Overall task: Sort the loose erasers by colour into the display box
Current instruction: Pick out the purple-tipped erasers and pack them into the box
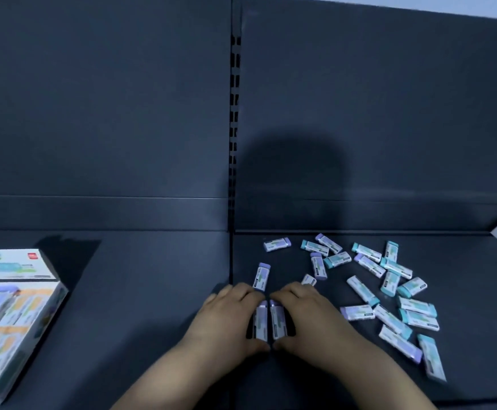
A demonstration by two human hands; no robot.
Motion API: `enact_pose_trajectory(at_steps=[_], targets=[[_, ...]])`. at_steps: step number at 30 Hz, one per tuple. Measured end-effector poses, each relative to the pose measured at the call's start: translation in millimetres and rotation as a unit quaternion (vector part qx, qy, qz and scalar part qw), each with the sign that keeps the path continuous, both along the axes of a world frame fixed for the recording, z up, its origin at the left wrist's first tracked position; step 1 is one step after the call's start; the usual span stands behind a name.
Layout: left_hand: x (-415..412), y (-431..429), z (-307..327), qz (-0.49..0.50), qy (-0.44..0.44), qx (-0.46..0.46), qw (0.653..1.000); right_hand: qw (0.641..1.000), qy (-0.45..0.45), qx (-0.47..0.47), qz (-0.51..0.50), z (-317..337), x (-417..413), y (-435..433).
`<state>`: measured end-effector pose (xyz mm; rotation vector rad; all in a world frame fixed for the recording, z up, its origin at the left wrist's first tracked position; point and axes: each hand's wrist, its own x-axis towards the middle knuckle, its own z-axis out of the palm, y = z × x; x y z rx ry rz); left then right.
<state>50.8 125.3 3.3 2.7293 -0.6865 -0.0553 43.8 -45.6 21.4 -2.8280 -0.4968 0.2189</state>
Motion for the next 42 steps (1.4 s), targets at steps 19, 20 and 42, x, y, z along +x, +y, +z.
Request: enact_pose_trajectory(at_steps=[19,20,42], targets=[[-49,25,-1,0.007,-0.091,-0.017,0.996,0.992,-0.090,0.079,-0.047,-3,-60,24],[-55,25,-1,0.017,-0.102,-0.021,0.994,0.991,-0.094,0.081,-0.040,-1,-64,24],[-111,146,21,0.096,-0.191,-0.019,0.977,0.987,-0.105,0.117,0.027,19,-93,145]])
